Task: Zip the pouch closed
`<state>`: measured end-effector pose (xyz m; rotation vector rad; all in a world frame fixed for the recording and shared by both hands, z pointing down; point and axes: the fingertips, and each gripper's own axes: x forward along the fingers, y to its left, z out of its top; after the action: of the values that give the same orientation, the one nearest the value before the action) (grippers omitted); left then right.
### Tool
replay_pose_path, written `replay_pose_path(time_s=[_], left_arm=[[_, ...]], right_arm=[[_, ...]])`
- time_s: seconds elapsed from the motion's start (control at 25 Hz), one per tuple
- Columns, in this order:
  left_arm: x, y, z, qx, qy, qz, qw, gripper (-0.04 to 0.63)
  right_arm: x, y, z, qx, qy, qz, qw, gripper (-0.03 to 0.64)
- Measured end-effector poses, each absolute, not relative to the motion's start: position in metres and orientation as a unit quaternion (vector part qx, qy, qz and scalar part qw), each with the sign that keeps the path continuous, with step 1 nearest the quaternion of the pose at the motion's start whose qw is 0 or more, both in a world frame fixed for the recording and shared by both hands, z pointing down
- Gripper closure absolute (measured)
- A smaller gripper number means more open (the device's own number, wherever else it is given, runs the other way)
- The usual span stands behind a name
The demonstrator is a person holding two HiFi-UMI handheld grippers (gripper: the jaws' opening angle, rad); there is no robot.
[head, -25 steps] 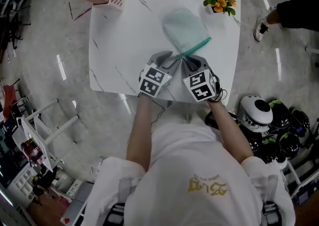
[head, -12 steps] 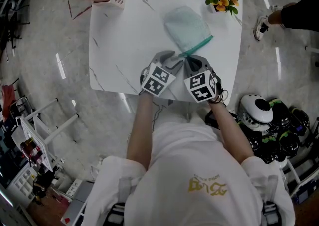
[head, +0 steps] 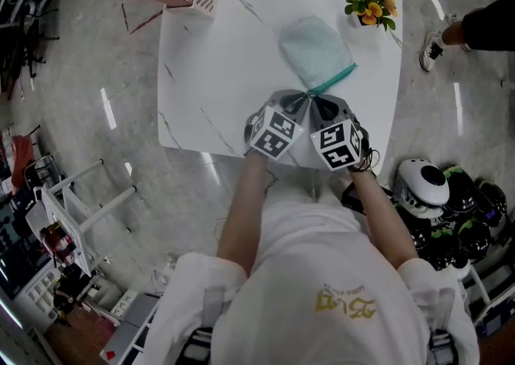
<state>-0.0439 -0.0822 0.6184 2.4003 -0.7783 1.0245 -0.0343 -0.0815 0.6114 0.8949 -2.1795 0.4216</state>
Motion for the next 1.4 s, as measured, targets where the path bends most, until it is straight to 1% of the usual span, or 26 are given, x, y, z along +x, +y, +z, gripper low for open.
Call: replay_pose_path(time_s=[0.36, 1.4], left_arm=[[-0.049, -0.081, 0.618, 0.860, -0.275, 0.364, 0.228, 0.558], [-0.065, -0.082, 0.615, 0.850, -0.299, 0.355, 0.249, 0.558]], right_arm=[[-0.033, -0.084, 0.610, 0.356, -0.847, 0.173, 0.356, 0.600], [-0.017, -0.097, 0.610, 0.375, -0.836, 0.179, 0.358, 0.600]])
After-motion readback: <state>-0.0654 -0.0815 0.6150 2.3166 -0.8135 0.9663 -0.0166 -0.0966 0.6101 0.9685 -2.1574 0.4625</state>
